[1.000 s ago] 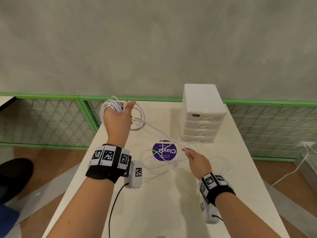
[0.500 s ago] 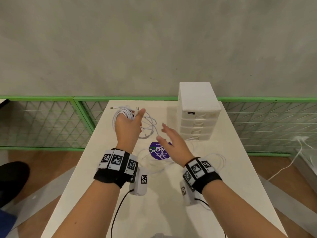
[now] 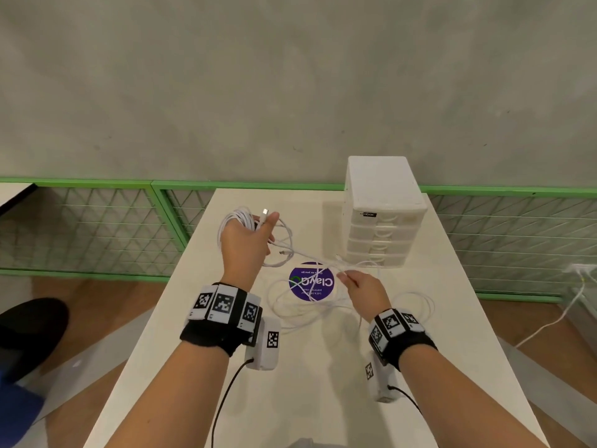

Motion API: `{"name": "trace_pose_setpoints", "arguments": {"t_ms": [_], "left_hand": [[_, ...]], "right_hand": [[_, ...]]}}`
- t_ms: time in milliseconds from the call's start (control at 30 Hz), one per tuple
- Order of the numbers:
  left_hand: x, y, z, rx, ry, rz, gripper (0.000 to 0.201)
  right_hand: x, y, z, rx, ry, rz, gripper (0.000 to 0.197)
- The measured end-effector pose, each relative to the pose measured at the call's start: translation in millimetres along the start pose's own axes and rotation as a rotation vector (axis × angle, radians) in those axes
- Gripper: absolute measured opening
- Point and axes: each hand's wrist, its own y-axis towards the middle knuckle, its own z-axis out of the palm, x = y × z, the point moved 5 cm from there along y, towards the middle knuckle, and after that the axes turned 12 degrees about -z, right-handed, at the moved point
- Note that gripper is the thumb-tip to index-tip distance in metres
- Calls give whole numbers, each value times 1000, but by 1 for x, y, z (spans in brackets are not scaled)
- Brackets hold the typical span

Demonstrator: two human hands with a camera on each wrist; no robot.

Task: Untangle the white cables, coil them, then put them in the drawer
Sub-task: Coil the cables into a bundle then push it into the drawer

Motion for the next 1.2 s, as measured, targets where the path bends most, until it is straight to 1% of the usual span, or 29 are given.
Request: {"name": "trace_pose_setpoints", "arguments": {"t_ms": [33, 100, 167, 233, 300, 333, 400, 500, 567, 600, 667, 733, 767, 833, 900, 933, 967, 1000, 1033, 1100, 1133, 1167, 1200], "left_hand": [[1, 2, 0, -1, 4, -13, 46], [1, 6, 1, 8, 29, -15, 45], [0, 8, 4, 11, 72, 17, 46], [1, 5, 5, -6, 115, 31, 54], [3, 3, 3, -20, 119, 9, 60], [5, 3, 1, -19, 103, -6, 60], [9, 6, -2, -20, 66, -25, 59], [13, 11, -5, -10, 49, -33, 59], [15, 12, -4, -3, 64, -35, 58], [16, 12, -2, 2, 78, -44, 57], [18, 11, 3, 36, 128, -75, 54], [20, 9, 12, 117, 157, -103, 52], [22, 8, 15, 152, 152, -110, 51], [25, 8, 17, 178, 141, -108, 50], [27, 11, 14, 166, 148, -91, 50], [28, 12, 12, 159, 147, -91, 50], [29, 13, 11, 159, 135, -100, 49], [30, 14, 11, 173, 110, -117, 49], [31, 14, 13, 198, 84, -136, 48], [30, 13, 17, 239, 64, -157, 43], [28, 11, 19, 251, 49, -159, 39], [26, 9, 21, 263, 17, -160, 34], [24, 7, 22, 278, -26, -159, 29]], "right_hand": [[4, -2, 0, -23, 89, -22, 29], [20, -4, -1, -37, 251, -104, 35], [42, -2, -4, -52, 298, -211, 29], [62, -1, -13, -151, 331, -286, 22], [71, -1, -27, -315, 357, -311, 22], [70, -2, -34, -388, 349, -312, 22], [57, -4, -42, -485, 325, -268, 22], [34, -9, -44, -558, 369, -165, 23], [27, -14, -40, -585, 421, -154, 27], [27, -16, -37, -585, 438, -167, 28], [35, -14, -33, -530, 425, -215, 25], [44, -8, -31, -466, 387, -260, 24], [47, -6, -33, -475, 382, -265, 25], [50, -5, -43, -588, 412, -244, 25], [45, -6, -55, -734, 452, -196, 24], [41, -5, -59, -776, 442, -161, 24], [35, -5, -61, -787, 411, -120, 24], [30, -3, -61, -760, 366, -69, 25], [23, 1, -57, -686, 300, -4, 26], [11, 8, -44, -456, 130, 120, 36], [11, 8, -37, -353, 71, 140, 47], [15, 8, -32, -291, 67, 131, 58], [26, 7, -29, -248, 129, 91, 65]]}}
